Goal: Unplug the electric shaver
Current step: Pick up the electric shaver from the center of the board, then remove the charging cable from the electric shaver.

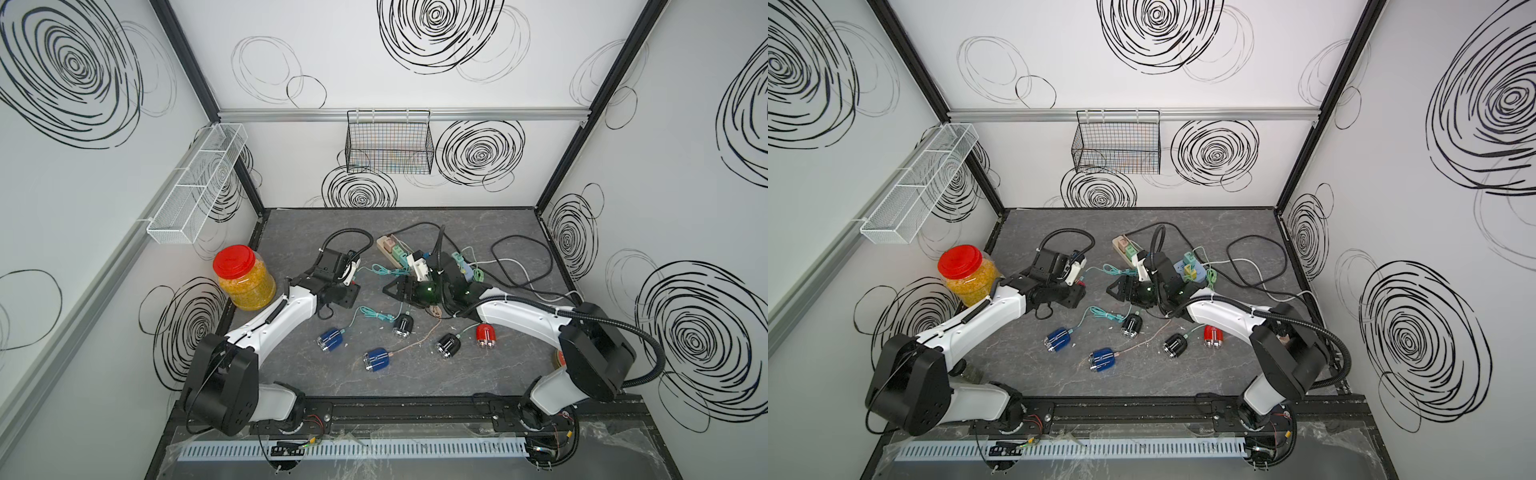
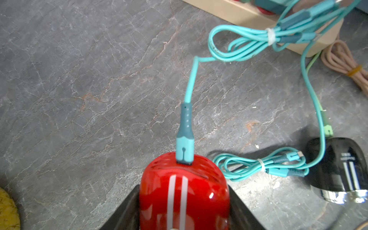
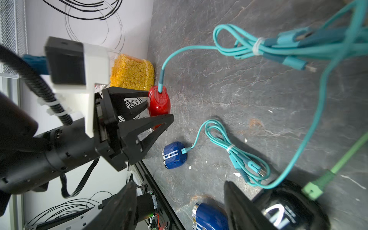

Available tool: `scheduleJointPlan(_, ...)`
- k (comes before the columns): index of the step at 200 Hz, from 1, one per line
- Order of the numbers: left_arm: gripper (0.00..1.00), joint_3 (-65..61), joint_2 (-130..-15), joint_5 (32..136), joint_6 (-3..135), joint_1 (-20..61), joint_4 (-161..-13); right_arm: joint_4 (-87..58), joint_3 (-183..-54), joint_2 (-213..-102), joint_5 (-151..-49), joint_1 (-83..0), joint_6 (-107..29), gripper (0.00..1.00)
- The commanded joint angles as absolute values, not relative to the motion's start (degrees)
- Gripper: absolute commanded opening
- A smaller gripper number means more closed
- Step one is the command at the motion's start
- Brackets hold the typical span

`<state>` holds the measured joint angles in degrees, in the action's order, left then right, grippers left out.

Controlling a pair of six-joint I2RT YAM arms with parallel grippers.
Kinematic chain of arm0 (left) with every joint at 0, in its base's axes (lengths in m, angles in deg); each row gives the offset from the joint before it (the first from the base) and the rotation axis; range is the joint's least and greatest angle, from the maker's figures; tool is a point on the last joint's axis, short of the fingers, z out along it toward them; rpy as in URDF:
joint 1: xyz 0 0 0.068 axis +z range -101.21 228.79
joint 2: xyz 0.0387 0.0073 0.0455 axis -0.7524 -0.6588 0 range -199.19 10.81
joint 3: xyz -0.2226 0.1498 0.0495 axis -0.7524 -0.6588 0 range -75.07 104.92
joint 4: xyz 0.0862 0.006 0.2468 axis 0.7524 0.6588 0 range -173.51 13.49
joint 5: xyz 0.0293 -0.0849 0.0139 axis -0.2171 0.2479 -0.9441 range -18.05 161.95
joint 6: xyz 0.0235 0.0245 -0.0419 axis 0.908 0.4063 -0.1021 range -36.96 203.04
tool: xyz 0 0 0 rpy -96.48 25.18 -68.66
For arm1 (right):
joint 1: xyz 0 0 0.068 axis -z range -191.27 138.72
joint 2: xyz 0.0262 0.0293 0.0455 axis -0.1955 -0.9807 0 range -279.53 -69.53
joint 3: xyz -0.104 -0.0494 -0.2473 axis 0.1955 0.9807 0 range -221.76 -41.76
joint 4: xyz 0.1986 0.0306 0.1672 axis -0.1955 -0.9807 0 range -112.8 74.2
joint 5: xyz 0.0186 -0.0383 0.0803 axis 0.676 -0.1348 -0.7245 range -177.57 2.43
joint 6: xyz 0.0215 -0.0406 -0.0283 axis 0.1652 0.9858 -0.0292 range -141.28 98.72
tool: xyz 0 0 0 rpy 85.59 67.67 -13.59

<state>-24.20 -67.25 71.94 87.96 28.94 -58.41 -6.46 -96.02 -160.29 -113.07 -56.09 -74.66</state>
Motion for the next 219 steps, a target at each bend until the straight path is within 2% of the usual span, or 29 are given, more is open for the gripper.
scheduleJointPlan(1, 0.17, -25.1, -64.8, 72.9, 89.1, 28.1, -61.4, 0.6, -99.3, -162.3, -115.1, -55.9, -79.9, 0.70)
scheduleJointPlan(50, 0.18, -27.6, -60.1, 74.0, 89.0, 25.7, -64.4, 4.5, -107.1, -171.2, -118.5, -55.8, -84.7, 0.60)
scheduleJointPlan(112, 0.18, -28.6, -57.6, 75.3, 88.5, 25.3, -65.3, 4.8, -112.8, -177.3, -119.1, -55.9, -86.7, 0.55)
scheduleJointPlan(142, 0.18, -28.6, -57.7, 75.2, 88.5, 24.9, -65.3, 6.0, -113.3, -178.4, -119.3, -56.3, -87.6, 0.48)
scheduleJointPlan(152, 0.18, -28.6, -57.7, 75.2, 88.5, 24.8, -65.1, 6.2, -113.6, -178.8, -119.4, -56.5, -87.7, 0.43)
scheduleJointPlan(185, 0.18, -28.8, -57.4, 75.4, 88.5, 24.7, -65.2, 6.7, -114.4, -179.7, -119.2, -56.5, -88.1, 0.39)
scheduleJointPlan(219, 0.18, -28.8, -57.5, 75.4, 88.4, 24.5, -65.1, 7.1, -115.8, -180.9, -119.3, -56.6, -88.4, 0.27)
